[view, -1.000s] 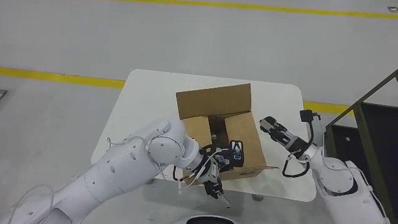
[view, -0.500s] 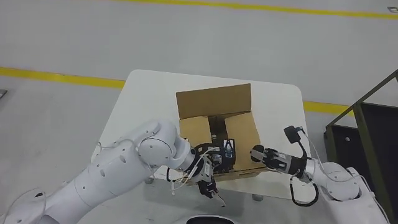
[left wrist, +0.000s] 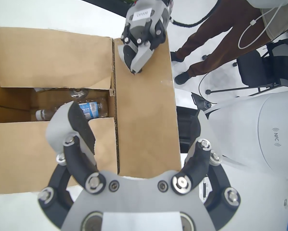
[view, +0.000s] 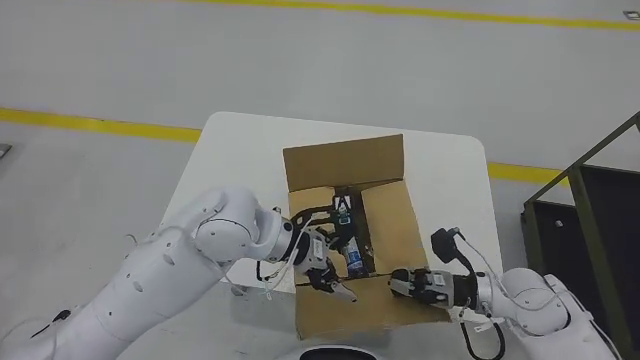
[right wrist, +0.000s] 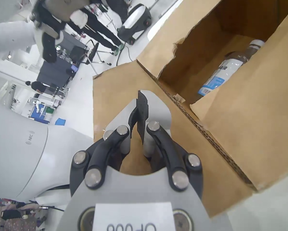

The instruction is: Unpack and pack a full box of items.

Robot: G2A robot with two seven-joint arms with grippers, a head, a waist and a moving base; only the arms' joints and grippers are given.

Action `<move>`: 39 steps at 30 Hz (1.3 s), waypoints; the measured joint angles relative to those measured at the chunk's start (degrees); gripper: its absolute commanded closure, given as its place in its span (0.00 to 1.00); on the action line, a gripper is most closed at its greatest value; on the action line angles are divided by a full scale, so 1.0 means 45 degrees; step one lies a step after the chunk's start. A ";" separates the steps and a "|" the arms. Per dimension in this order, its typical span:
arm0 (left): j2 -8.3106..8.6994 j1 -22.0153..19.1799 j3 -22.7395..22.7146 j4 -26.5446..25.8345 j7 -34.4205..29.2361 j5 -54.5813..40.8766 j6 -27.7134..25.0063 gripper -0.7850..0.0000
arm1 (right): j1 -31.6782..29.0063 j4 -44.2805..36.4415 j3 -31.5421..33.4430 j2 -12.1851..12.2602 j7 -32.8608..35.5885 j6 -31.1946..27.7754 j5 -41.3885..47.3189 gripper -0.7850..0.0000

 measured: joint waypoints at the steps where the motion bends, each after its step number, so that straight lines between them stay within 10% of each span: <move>1: 0.0014 0.0053 -0.0039 -0.0051 0.0039 0.0140 0.0040 0.00 | 0.0050 0.0067 -0.0125 0.0077 -0.0037 -0.0036 -0.0253 1.00; 10: -0.0004 0.0262 -0.0037 -0.0035 0.0238 0.0840 0.0421 0.00 | 0.0616 0.0795 -0.0696 0.0260 -0.0534 -0.0189 -0.0933 1.00; 18: -0.0054 0.0396 -0.0049 0.0078 0.0564 0.1196 0.0661 0.00 | -0.0044 0.1382 0.1070 0.0271 -0.4582 -0.1164 0.1799 1.00; 30: -0.0082 0.0423 -0.0057 0.0124 0.0731 0.1417 0.0788 0.00 | -0.0279 0.2108 0.0725 -0.0113 -0.9068 0.3495 -0.2784 1.00; 39: -0.0082 0.0423 -0.0057 0.0124 0.0731 0.1417 0.0788 0.00 | 0.0035 0.3028 -0.0157 -0.0272 -0.9065 0.3371 -0.3816 1.00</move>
